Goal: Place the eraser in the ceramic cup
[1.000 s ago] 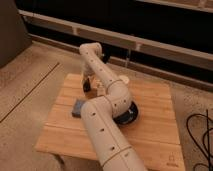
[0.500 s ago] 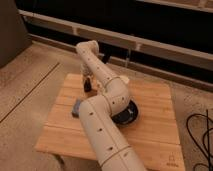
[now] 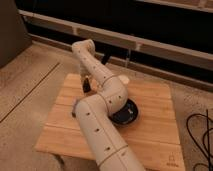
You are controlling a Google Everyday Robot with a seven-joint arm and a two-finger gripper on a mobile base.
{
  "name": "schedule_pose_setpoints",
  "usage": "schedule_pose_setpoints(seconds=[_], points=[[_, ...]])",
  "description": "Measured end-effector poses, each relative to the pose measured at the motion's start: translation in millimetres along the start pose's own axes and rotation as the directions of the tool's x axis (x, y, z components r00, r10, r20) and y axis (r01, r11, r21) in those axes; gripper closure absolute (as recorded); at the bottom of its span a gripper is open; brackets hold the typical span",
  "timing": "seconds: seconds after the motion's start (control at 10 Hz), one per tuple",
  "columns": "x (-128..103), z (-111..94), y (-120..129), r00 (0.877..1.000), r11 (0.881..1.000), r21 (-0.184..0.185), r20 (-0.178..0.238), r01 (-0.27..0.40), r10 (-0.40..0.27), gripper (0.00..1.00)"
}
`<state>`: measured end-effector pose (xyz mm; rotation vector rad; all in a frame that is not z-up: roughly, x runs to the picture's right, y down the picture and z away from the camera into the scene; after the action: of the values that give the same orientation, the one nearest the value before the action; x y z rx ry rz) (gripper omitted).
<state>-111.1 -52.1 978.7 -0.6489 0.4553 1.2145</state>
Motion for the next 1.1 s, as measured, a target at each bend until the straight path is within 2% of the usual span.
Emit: schedule_pose_setpoints(seconds=[0.3,0.5,0.7,1.1], points=[[-2.1,-14.3,0.9,1.000,1.000,0.012,0.011,-0.007,0.007,1.00],[1.3,-15.8,-3.1,1.000,1.000,0.026,-0.001,-0.017,0.017,1.00],[13.0,-14.6,-17.3,0.999,0.995,0.095,-0.049,-0.005,0.010,1.00],[13.5,-15.2,-18.6,0.999,0.995,0.100,-0.051,-0.003,0.008,1.00]])
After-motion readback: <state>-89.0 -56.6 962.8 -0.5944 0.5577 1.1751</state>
